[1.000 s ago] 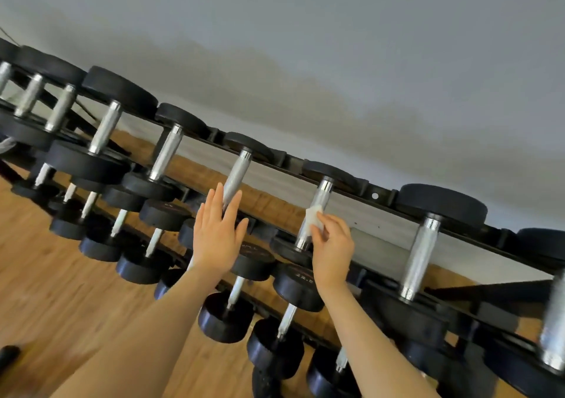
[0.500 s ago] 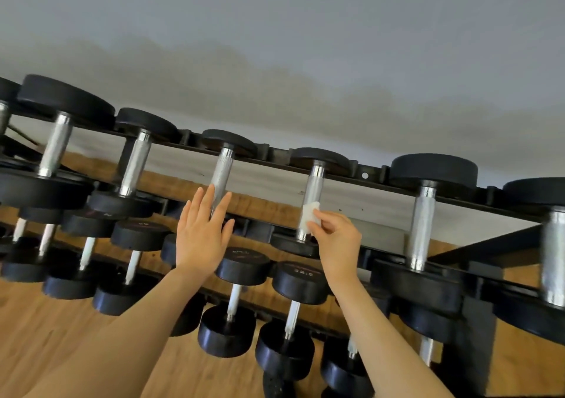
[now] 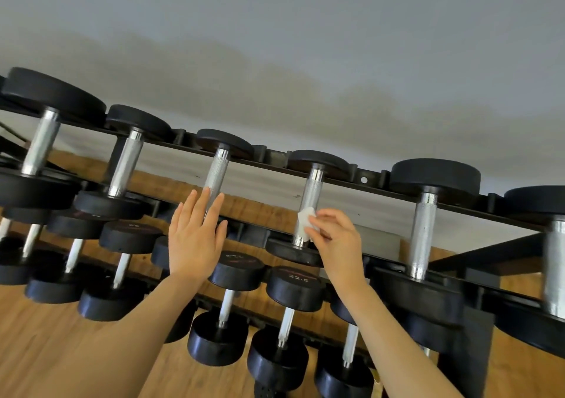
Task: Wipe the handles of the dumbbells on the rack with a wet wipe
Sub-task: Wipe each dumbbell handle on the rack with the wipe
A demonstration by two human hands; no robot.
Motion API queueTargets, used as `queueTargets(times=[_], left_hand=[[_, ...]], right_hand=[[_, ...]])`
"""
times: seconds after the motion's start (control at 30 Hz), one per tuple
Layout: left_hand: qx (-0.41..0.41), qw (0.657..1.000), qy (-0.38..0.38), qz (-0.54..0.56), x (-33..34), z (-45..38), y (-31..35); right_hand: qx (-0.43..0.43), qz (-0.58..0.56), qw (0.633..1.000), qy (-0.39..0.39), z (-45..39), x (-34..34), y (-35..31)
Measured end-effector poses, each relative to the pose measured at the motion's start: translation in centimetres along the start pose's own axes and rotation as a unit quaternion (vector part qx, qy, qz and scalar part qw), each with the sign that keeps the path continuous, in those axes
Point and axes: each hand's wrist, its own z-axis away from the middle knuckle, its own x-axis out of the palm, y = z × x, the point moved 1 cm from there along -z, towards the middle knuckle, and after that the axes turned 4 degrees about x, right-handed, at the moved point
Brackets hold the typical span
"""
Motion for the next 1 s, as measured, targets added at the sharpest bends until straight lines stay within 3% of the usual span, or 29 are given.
queueTargets(times=[0.17,0.43,0.83,1.0], left_hand=[[-0.011,1.000,-0.009,0.005,-0.4,0.0,0.2],[-0.013,1.000,-0.011,0.006,-0.8,-0.1,0.4],[-0.027,0.999,-0.010,0.019,-0.6,-0.2,0.5],[-0.033,0.999,-0.009,0.026,-0.6,-0.2,0.6]], right_hand=[[-0.065,0.087,0.994,-0.034,-0.2,-0.3,-0.3],[-0.073,0.117,0.990,-0.032,-0.9,-0.7,-0.2],[-0.059,0.016,0.998,-0.022,-0.8,-1.1,-0.4],[-0.076,0.020,0.994,-0.079,-0.1,-1.3,0.2]])
